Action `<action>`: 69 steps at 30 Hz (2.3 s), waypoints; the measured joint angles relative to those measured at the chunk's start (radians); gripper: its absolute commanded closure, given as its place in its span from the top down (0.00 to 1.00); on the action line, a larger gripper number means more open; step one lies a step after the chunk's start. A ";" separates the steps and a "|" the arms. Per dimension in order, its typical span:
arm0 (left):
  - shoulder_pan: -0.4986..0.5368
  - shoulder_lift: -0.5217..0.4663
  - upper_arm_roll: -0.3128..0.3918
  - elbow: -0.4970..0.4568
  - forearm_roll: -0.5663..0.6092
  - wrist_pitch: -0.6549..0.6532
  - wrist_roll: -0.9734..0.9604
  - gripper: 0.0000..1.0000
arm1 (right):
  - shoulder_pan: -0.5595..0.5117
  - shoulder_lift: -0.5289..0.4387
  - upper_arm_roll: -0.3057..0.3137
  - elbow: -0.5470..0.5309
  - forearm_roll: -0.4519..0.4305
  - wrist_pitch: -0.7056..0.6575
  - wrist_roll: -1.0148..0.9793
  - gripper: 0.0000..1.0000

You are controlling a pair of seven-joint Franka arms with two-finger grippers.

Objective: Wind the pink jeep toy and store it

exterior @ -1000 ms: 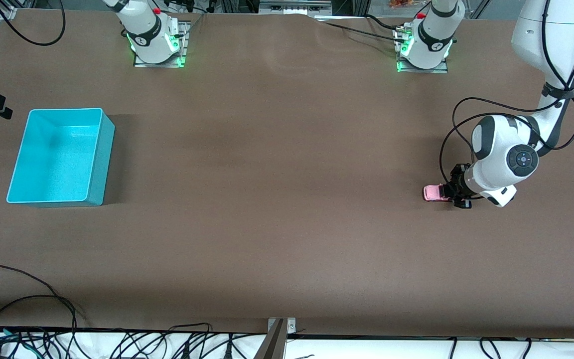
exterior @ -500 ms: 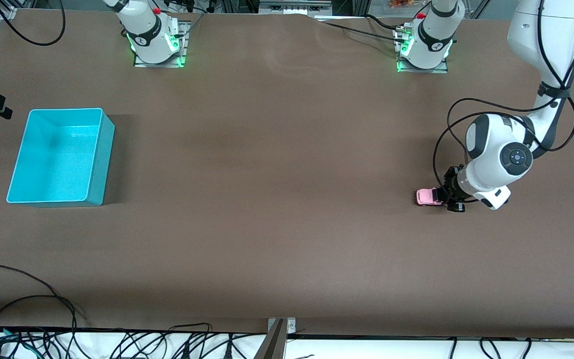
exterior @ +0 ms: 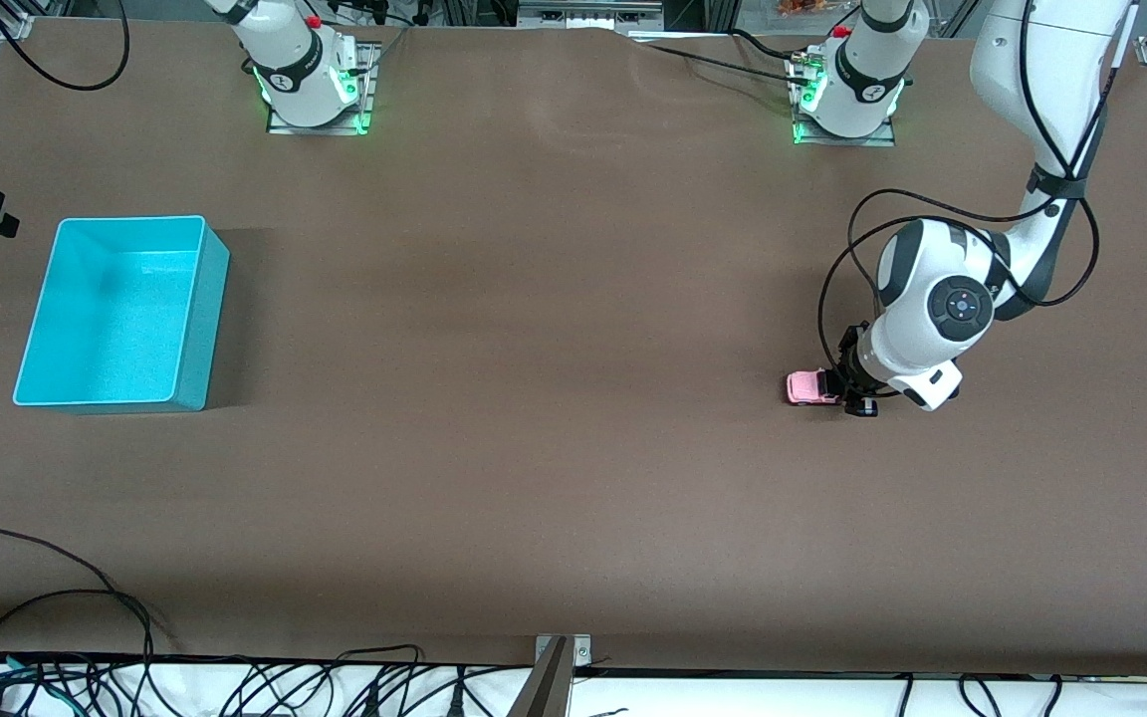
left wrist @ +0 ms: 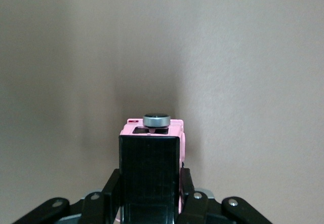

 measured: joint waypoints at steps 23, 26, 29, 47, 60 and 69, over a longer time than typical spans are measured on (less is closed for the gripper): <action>-0.024 0.036 0.002 -0.003 0.001 0.038 -0.060 0.23 | 0.000 0.000 0.000 0.001 0.000 -0.001 0.000 1.00; -0.020 0.036 0.004 -0.003 0.019 0.035 -0.060 0.23 | 0.000 0.000 0.000 0.001 0.000 -0.001 0.000 1.00; -0.010 0.035 0.007 -0.003 0.036 0.030 -0.060 0.23 | 0.000 0.000 0.000 0.001 0.000 -0.001 0.000 1.00; 0.120 0.033 0.009 -0.005 0.084 0.015 0.034 0.23 | 0.000 0.000 0.000 0.001 0.000 -0.001 0.000 1.00; 0.217 0.035 0.009 -0.006 0.166 0.023 0.060 0.25 | 0.007 0.000 0.006 0.001 0.000 -0.001 0.000 1.00; 0.252 0.036 0.009 -0.006 0.186 0.030 0.069 0.45 | 0.008 0.000 0.006 0.001 0.000 -0.001 0.000 1.00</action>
